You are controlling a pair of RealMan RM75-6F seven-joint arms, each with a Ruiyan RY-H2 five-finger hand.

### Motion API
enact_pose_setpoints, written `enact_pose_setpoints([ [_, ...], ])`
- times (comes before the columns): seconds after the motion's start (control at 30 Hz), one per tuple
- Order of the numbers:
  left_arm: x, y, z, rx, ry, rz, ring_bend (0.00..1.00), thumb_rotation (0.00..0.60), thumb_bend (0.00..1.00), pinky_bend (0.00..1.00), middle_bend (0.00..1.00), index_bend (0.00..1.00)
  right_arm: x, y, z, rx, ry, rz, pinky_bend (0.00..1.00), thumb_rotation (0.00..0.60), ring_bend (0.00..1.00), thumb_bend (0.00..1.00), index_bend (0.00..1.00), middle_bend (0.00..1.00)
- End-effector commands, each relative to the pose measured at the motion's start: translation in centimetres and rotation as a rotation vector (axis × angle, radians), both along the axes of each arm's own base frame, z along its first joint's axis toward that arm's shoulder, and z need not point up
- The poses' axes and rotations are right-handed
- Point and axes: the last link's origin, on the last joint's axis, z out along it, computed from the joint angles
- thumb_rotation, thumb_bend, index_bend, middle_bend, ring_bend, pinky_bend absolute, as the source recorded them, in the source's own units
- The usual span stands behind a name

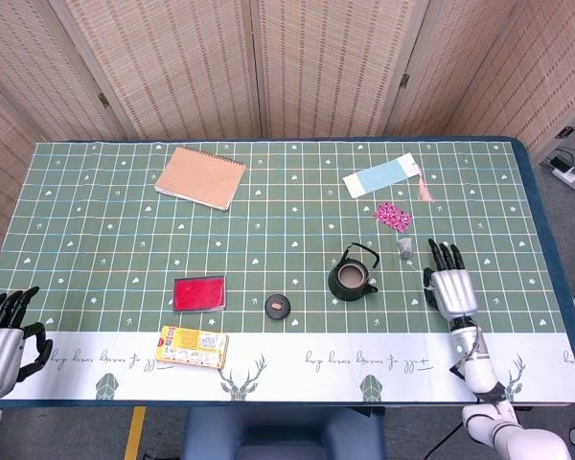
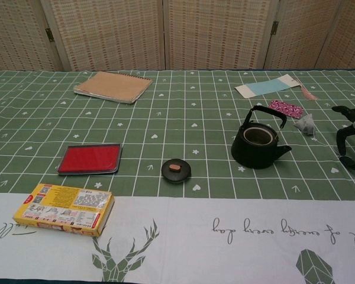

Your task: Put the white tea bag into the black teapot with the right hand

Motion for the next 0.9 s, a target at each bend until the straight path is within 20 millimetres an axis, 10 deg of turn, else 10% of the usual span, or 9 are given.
enact_pose_setpoints([
  [0.03,0.1,-0.1,0.1,0.003,-0.007,-0.006,0.04,0.6,0.39,0.05,0.05,0.0,-0.1,0.0,0.1,-0.003,0.002,-0.002,0.0,0.6,0.0,0.43,0.64,0.0],
  [0.47,0.1,-0.2,0.1,0.006,-0.009,-0.013,0.04,0.6,0.39,0.05,0.05,0.0,2.8,-0.3,2.7,-0.09,-0.031,0.169,0.0,0.6,0.0,0.43,0.68,0.0],
  [0.9,0.1,-0.1,0.2,0.015,-0.014,-0.003,0.04,0.6,0.39,0.05,0.05,0.0,12.7,0.8,8.6,-0.128,-0.04,0.378,0.0,0.6,0.0,0.43,0.68,0.0],
])
